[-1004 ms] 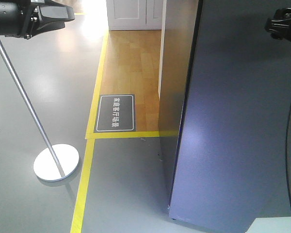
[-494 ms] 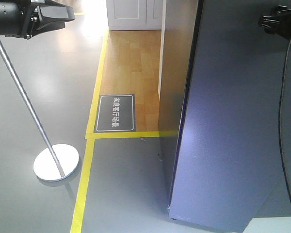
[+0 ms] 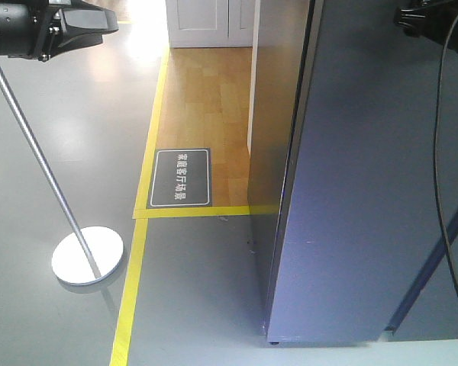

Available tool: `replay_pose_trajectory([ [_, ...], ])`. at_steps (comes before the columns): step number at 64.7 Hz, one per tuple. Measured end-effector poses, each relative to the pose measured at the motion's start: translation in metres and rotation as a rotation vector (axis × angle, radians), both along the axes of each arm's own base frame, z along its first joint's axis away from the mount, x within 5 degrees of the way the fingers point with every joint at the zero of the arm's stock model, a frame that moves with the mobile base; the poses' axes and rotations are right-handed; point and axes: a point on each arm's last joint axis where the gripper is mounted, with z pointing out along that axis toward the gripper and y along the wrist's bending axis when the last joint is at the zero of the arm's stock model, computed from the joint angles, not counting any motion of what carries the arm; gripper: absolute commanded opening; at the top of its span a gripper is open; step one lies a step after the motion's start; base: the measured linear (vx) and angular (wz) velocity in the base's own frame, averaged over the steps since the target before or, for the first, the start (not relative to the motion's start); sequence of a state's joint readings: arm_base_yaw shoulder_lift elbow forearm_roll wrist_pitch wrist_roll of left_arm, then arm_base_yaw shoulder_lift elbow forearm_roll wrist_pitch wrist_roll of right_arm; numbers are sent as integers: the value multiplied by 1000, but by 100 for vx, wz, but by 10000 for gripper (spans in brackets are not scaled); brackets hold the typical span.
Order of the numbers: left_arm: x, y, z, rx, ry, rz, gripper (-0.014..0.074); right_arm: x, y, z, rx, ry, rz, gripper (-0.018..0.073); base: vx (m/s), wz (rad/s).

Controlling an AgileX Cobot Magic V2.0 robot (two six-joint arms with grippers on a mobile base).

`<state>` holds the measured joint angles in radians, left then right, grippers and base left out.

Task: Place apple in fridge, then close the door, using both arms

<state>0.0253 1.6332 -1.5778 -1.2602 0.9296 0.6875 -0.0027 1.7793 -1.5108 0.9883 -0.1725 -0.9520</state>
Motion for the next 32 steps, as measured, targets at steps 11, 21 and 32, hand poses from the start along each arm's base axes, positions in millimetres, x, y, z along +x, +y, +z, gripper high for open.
replay_pose_trajectory([
  [11, 0, 0, 0, 0, 0, 1, 335, 4, -1, -1, -4, 2, 3, 577, 0, 0],
  [21, 0, 0, 0, 0, 0, 2, 335, 3, -1, 1, -13, 4, 15, 564, 0, 0],
  [32, 0, 0, 0, 1, -2, 6, 333, -2, 11, 5, -30, 57, 138, 473, 0, 0],
])
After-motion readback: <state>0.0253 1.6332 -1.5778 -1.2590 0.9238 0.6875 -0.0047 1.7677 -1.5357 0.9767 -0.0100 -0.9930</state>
